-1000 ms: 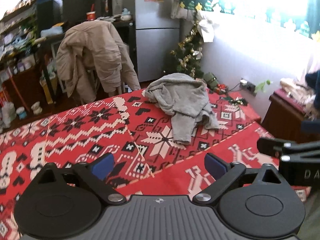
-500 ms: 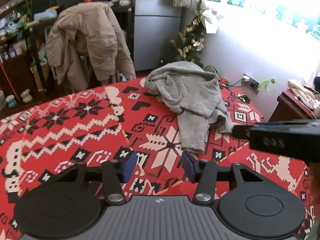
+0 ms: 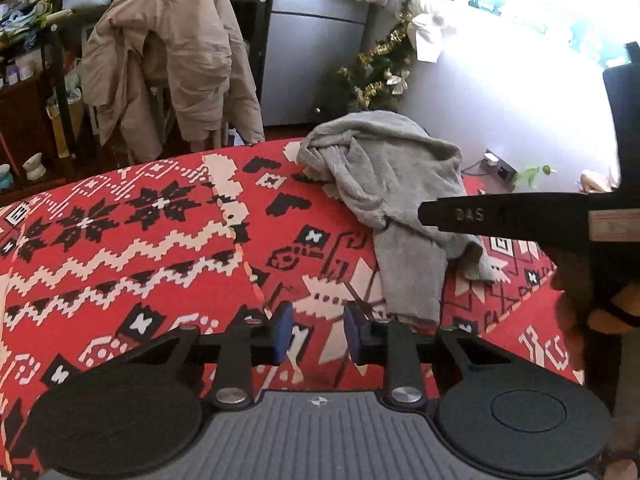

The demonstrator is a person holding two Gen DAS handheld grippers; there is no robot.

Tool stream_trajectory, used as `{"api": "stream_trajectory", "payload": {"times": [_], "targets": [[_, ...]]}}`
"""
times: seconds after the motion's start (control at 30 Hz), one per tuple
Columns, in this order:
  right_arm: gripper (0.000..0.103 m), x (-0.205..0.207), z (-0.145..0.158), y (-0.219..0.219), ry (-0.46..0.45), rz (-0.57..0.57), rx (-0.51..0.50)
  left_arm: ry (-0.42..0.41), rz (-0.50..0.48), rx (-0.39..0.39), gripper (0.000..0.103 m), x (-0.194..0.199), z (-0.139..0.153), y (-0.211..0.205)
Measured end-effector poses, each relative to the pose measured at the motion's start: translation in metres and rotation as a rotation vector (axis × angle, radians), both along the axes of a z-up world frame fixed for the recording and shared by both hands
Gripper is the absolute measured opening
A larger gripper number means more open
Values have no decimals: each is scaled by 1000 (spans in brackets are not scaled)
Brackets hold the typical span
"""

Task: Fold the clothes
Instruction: 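Grasp the grey sweatshirt with the right gripper while the left gripper approaches it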

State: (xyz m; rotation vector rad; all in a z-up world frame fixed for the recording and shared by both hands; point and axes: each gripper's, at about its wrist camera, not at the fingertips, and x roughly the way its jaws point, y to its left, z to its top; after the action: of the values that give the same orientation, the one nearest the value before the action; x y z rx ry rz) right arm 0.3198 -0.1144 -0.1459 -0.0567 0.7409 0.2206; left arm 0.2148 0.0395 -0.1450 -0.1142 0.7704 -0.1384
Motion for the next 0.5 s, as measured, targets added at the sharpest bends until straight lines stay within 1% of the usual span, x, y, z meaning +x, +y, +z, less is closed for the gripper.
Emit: {"api": "stream_trajectory", "payload": {"times": [0.17,0.27,0.3,0.33,0.5], "targets": [[33,22,-7,6,-7,-7,-2,13,2,-8,27,9,-7,5],[47,32,-7,9,-20,-16,-3,19,10,-17,27,11,-9,7],[54,35,-7,10,-28,-23,-5,18,12,-22,27,11,-9,9],[57,37,-7,11,-37,-28,-5,17,13,-27,27,12,-9,10],[59,53,-4,7,-84,-80,-52,-2,16,-23,27,11,-5,14]]}}
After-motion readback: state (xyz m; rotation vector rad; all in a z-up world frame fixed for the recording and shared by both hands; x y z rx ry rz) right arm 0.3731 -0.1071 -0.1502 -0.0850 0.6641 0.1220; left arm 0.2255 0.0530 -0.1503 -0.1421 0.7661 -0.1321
